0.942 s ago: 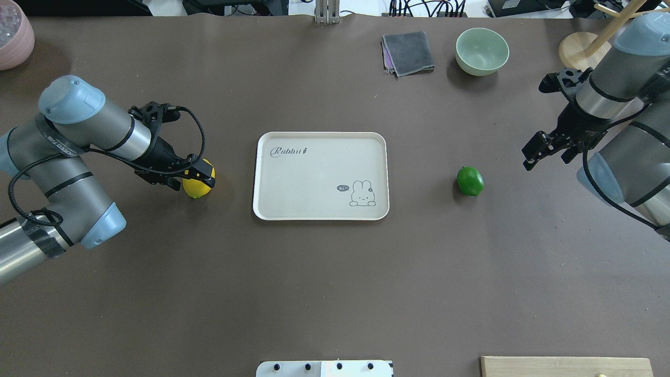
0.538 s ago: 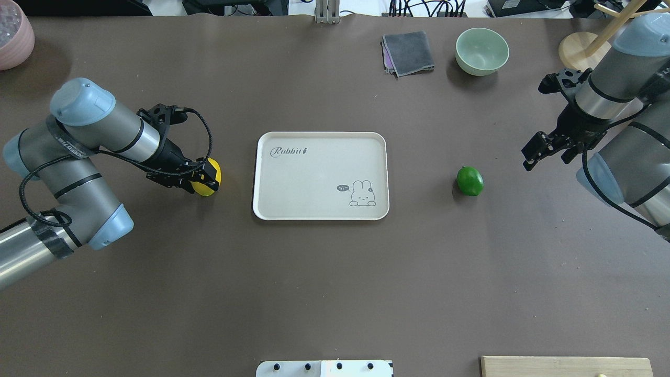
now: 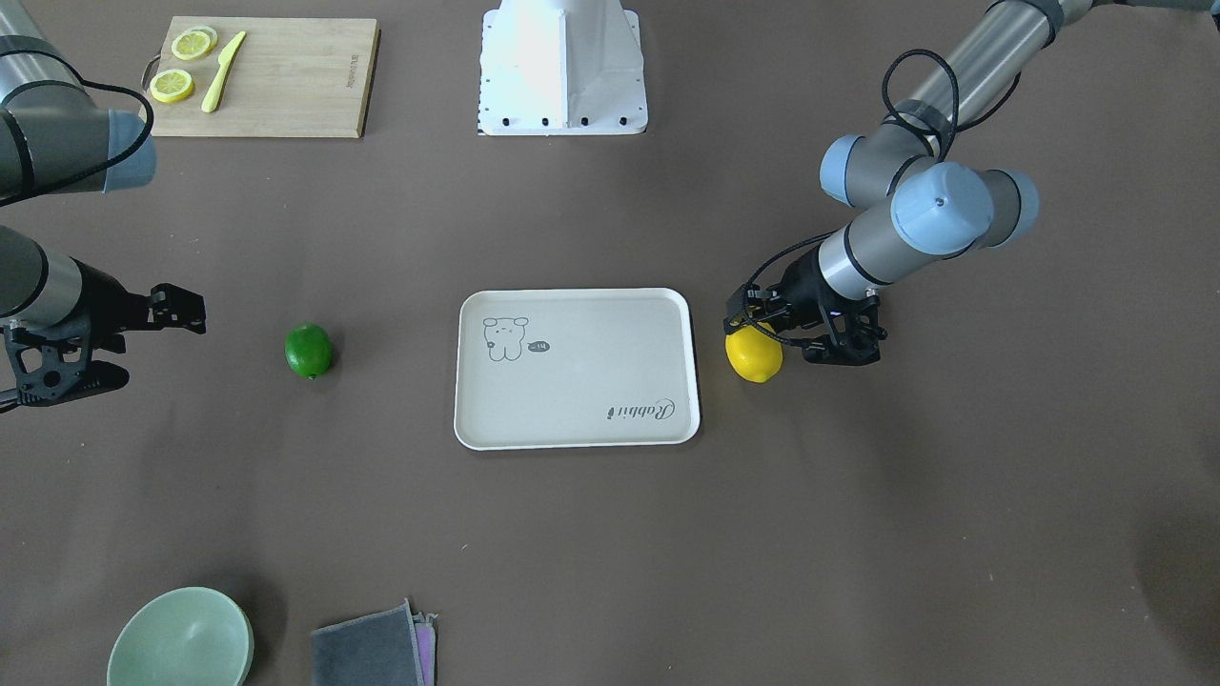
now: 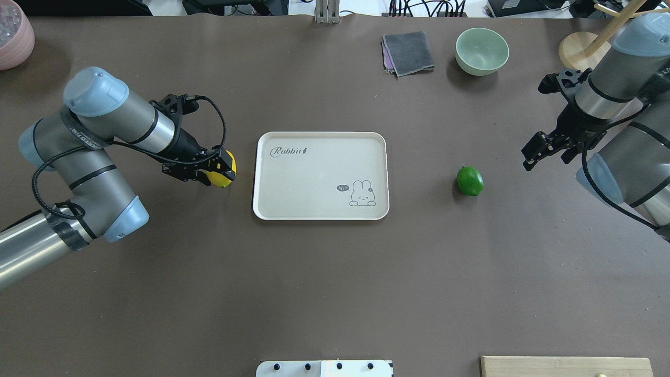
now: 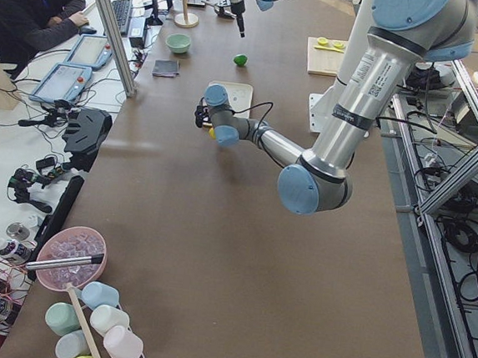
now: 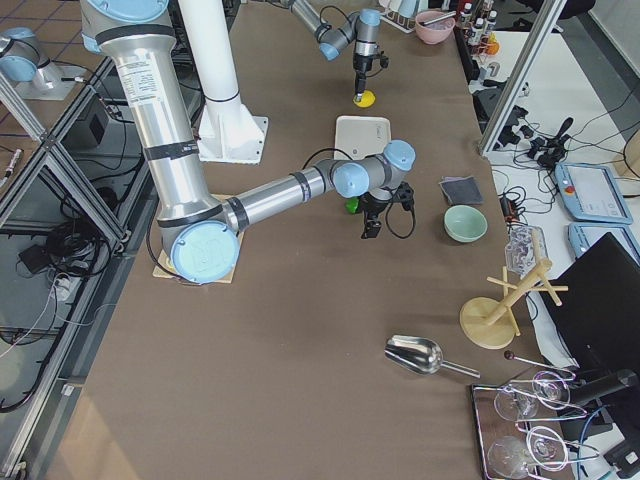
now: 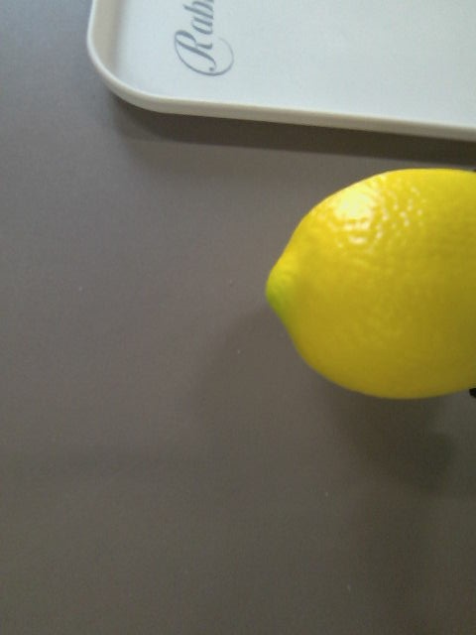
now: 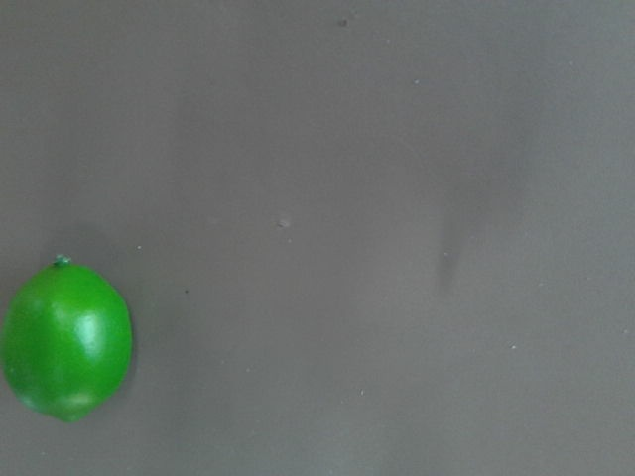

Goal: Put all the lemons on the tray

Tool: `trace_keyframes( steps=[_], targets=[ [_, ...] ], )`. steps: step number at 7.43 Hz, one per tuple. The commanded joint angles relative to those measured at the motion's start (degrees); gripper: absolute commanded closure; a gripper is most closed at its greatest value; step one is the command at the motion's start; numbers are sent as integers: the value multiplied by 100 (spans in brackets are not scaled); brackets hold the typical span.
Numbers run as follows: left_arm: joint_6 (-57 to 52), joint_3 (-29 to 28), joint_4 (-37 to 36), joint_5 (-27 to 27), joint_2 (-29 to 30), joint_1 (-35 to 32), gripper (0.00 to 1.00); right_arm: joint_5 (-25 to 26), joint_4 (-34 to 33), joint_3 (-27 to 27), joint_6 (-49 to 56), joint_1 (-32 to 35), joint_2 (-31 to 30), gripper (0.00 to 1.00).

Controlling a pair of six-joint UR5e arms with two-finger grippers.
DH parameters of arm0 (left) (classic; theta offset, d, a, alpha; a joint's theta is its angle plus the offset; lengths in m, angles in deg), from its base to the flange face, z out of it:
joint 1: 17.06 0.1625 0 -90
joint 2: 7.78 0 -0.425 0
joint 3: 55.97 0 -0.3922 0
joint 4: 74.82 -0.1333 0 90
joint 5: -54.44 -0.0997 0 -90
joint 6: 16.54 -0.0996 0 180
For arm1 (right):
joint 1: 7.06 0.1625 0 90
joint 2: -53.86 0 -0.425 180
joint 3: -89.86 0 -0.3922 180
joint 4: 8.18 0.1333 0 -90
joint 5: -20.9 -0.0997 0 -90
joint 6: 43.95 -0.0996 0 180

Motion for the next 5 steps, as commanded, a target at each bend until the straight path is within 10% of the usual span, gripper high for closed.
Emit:
trace_keyframes(
  steps=[1, 3, 5],
  targets=[
    [544, -214, -5, -12, 518, 97, 100, 0, 0, 2, -7, -6, 9, 0],
    [904, -321, 4, -405, 845, 395, 100, -8, 0, 2, -7, -32, 9, 0],
    [932, -295, -5, -443, 846, 441, 2, 0, 0, 2, -7, -41, 9, 0]
  ],
)
